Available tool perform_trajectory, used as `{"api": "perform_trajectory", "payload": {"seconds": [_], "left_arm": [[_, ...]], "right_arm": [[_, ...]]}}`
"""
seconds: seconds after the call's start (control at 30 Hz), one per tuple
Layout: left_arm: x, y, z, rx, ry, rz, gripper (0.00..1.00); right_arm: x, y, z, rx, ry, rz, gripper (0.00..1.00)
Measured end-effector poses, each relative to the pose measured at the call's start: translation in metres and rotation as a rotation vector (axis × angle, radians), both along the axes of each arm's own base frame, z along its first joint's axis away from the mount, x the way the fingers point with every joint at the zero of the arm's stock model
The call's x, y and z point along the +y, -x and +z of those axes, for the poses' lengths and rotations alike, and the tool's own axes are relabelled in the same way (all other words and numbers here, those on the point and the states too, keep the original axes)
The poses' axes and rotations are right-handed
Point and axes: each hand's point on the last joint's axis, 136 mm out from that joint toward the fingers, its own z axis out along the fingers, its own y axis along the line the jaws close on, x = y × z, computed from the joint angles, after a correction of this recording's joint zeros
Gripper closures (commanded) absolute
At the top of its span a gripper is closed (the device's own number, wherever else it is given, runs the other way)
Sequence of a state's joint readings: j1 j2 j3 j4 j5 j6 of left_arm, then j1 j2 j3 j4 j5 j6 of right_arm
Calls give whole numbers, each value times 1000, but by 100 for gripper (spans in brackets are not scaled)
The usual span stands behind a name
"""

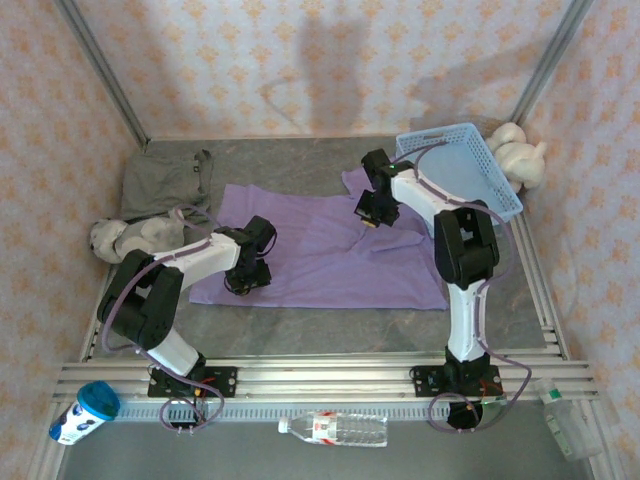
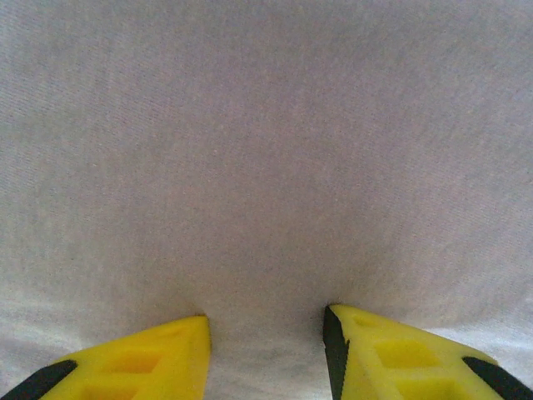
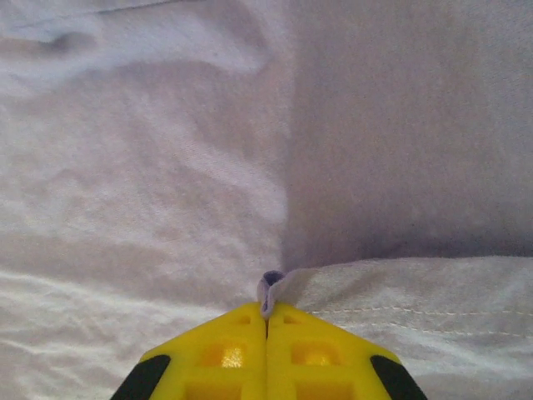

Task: Fold and stack the mixed laundry pile

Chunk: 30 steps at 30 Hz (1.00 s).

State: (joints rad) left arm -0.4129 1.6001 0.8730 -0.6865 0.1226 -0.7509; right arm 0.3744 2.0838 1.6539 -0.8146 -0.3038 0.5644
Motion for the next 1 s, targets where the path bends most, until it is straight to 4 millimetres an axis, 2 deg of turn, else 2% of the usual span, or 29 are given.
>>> {"api": "perform_trajectory", "payload": {"seconds": [0.2, 0.4, 0.5, 0.67, 0.8, 0.93, 1.0], "left_arm": [[1, 1, 0, -14, 3, 1, 59], [1, 1, 0, -19, 4, 1, 59], [2, 2, -1, -20, 3, 2, 59], [2, 1, 0, -22, 3, 5, 58], [2, 1, 0, -22, 1, 5, 58], [2, 1, 0, -23, 0, 5, 58], [2, 1, 0, -23, -1, 5, 58]], "right_arm": [[5, -4, 8, -17, -19, 7, 100], [25, -10, 11, -42, -34, 65, 99], [36, -9, 6, -39, -25, 109, 89], [40, -10, 2, -39, 0, 156, 63], [37, -6, 0, -45, 9, 168, 63], [28, 12, 4, -34, 16, 176, 63], [31, 7, 11, -54, 9, 180, 62]]}}
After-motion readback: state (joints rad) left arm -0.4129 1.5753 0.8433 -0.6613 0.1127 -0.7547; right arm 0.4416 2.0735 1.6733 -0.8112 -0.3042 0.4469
